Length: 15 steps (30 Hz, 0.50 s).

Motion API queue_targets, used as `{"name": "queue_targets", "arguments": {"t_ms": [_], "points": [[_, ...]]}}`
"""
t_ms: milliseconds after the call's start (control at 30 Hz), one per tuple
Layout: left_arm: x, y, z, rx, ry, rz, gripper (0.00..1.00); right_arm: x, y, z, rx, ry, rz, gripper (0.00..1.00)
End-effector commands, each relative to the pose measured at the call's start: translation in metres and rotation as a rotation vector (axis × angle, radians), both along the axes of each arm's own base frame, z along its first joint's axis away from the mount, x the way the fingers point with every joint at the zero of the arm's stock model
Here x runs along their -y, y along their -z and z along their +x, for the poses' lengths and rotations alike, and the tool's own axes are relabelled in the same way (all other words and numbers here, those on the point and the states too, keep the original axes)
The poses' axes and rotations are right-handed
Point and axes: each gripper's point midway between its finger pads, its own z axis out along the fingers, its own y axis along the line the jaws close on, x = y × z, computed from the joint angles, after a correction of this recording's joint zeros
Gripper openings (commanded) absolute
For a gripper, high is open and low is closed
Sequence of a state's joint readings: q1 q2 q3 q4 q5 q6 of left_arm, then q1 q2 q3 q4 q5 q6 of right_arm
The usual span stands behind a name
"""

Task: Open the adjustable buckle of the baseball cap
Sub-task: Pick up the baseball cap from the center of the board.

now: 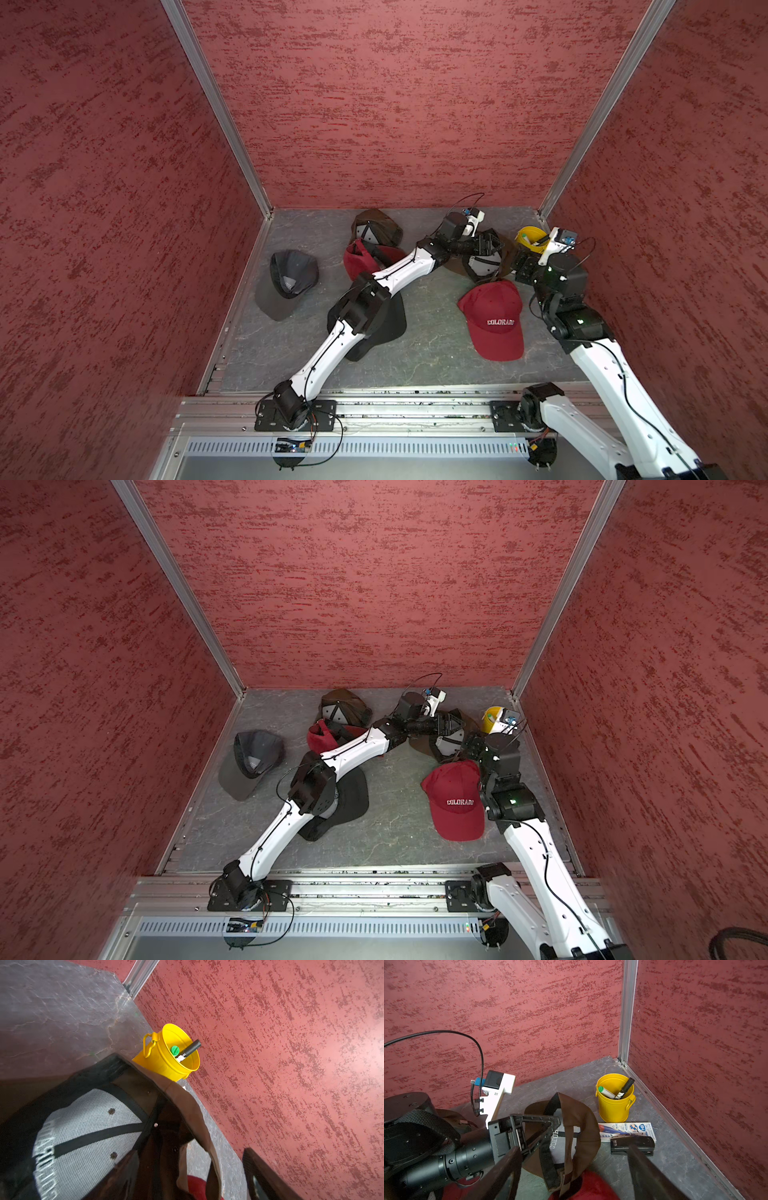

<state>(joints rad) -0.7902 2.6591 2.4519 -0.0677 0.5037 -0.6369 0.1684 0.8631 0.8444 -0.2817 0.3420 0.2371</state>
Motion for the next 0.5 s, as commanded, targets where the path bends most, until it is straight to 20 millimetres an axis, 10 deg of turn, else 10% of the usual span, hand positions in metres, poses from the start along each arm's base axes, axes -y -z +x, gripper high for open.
{"name": "queue_targets", "arguments": {"t_ms": [0,467], "points": [[0.011,-0.003,0.0,-0.011,0.003,-0.04,0.81,0.0,-0.017,0.007,0.028,-0.034,-0.007,0.8],[0.034,0.014,0.011,0.009,-0.071,-0.129,0.62,-0.006,0.0,0.018,-0.014,-0.116,0.058,0.79]]}}
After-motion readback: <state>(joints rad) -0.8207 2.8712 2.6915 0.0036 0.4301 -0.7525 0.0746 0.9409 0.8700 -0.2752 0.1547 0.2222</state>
